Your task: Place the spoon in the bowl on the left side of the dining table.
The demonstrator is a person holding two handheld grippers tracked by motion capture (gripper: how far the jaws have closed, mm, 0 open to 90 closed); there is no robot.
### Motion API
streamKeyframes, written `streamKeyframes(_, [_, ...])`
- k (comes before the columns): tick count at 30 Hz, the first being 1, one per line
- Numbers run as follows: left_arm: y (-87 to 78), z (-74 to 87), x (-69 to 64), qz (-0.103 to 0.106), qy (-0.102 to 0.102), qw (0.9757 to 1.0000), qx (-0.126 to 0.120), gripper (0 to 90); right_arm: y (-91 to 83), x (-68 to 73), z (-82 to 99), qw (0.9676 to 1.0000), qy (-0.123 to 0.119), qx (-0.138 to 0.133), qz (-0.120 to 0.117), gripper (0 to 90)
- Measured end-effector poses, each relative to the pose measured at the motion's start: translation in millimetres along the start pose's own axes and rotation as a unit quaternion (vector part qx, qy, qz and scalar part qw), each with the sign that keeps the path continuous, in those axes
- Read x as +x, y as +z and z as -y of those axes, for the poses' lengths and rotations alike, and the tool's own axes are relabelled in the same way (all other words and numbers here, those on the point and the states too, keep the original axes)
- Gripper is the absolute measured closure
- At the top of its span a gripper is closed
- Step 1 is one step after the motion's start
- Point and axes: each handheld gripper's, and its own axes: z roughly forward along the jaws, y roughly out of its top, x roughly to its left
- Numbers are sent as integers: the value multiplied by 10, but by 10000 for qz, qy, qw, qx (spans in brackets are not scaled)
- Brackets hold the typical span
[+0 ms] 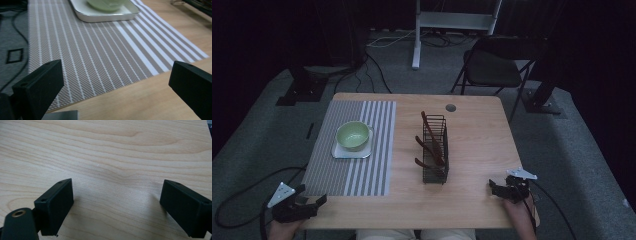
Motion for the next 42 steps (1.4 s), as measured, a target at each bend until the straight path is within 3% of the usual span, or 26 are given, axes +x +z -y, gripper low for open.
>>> streamKeyframes(6, [21, 44, 21, 133, -31, 9997, 214, 0, -3, 1, 2, 10000, -6, 3, -2, 110])
streamKeyframes(15, [58, 17, 28, 252, -90, 9995, 167, 0, -2, -2, 3, 10000, 4, 5, -13, 110])
streamKeyframes(22, [58, -25, 4, 468, -147, 9986, 211, 0, -2, -7, 3, 10000, 40, 19, -25, 110])
streamKeyframes(35, [85, -190, -177, 755, 87, 9970, 157, 0, -1, -6, 2, 10000, 42, 20, -24, 110])
streamKeyframes(42, [127, -372, -304, 881, 222, 9959, 54, 0, -1, -6, 2, 10000, 43, 20, -24, 110])
